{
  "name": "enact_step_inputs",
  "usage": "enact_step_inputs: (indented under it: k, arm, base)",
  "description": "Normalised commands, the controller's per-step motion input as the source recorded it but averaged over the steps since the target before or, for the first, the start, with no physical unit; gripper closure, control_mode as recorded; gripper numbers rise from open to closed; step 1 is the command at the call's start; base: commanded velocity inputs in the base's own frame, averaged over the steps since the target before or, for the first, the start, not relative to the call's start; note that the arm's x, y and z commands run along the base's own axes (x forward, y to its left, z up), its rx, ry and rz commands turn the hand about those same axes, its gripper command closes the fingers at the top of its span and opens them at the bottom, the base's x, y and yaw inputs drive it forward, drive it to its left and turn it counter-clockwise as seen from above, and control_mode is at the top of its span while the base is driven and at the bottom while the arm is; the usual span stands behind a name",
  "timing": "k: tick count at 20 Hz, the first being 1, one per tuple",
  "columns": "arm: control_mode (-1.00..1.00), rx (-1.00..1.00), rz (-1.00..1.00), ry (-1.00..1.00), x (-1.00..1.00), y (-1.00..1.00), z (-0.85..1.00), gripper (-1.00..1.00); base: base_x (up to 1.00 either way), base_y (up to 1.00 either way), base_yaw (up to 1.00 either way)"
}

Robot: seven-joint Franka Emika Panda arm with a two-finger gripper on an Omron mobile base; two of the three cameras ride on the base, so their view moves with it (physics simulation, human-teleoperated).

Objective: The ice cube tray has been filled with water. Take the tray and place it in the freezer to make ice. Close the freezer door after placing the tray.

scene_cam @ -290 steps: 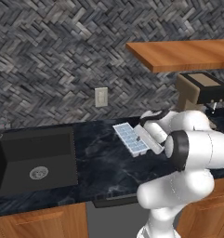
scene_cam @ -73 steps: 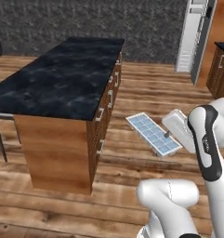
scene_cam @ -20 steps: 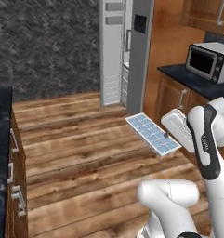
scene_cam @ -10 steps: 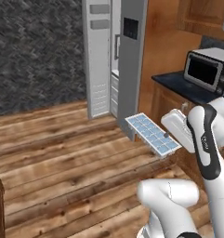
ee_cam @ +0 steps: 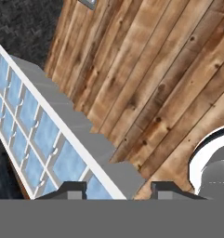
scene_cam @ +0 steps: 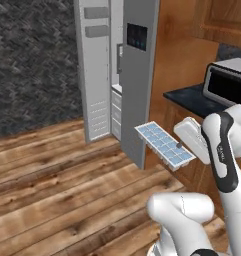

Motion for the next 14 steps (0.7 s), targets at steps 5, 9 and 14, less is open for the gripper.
enact_step_inputs:
  k: [5, 9, 14]
  arm:
    - [1.00, 0.00, 0.00, 0.00, 0.00, 0.00, 0.00, 1.00]
    - [1.00, 0.00, 0.00, 0.00, 0.00, 0.00, 0.00, 1.00]
    - [1.00, 0.00, 0.00, 0.00, 0.00, 0.00, 0.00, 1.00]
  base:
    - [0.86, -0.01, -0.23]
    - [0.82, -0.01, -0.26]
    - [0.84, 0.00, -0.27]
